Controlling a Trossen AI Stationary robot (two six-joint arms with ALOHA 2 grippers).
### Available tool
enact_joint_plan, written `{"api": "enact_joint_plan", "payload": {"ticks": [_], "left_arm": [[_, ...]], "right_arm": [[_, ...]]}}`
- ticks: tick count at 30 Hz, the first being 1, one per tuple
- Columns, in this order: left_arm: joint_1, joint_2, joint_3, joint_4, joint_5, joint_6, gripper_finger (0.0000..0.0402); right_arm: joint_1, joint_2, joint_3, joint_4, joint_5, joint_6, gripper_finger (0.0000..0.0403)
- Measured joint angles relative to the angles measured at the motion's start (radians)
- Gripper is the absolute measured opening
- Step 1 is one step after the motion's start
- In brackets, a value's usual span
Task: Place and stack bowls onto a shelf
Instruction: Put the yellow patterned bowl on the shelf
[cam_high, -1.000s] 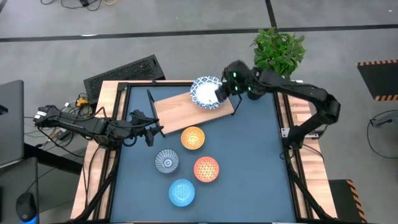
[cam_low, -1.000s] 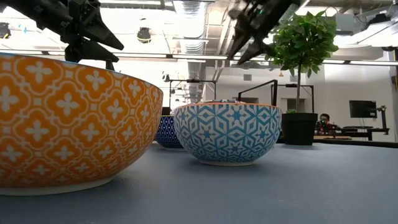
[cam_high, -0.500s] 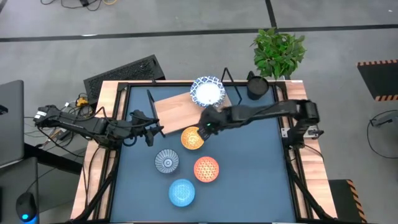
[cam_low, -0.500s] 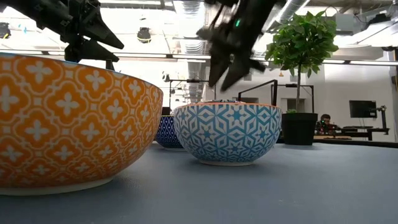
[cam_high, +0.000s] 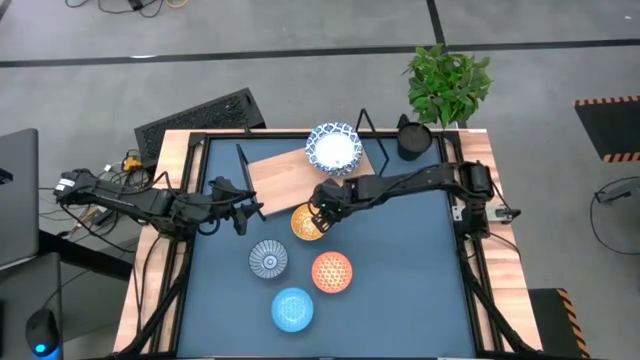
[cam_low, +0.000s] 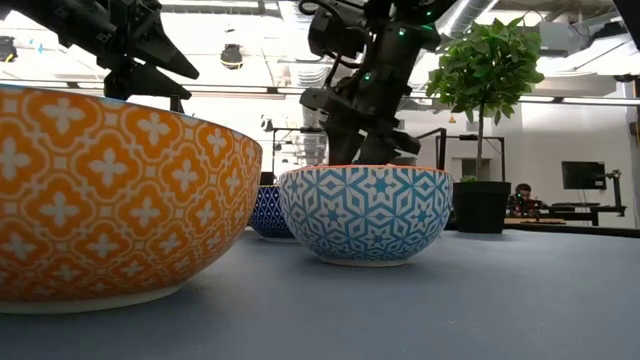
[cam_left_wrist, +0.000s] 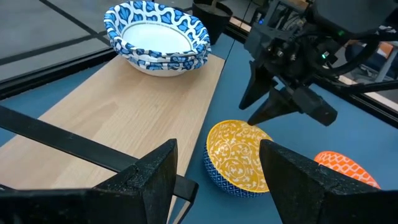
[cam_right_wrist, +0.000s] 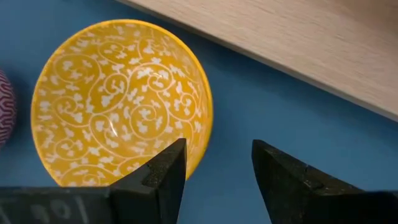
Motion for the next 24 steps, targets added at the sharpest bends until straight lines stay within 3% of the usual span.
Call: {"api": "enact_joint_plan", "payload": {"ticks": [13,16,21,24], "left_arm": [[0.000,0.000,0.000,-0.003,0.000,-0.001,0.0213],[0.000,0.000,0.000,-0.004,-0.001,-0.001,0.0213],[0.000,0.000,0.000,-0.004,-0.001,-0.002,0.0213],[0.000,0.000,0.000,-0.005,-0.001,-0.002,0.0213]], "right_arm": [[0.018,0.097,-0.002,0.054,-0.029,0.008,0.0193],[0.021,0.092,0.001,0.085,-0.029,0.015,0.0154],[0.021,0.088,0.002,0.085,-0.032,0.015,0.0046],[0.025,0.087,0.005,0.088,-0.027,0.011,0.0035]]}}
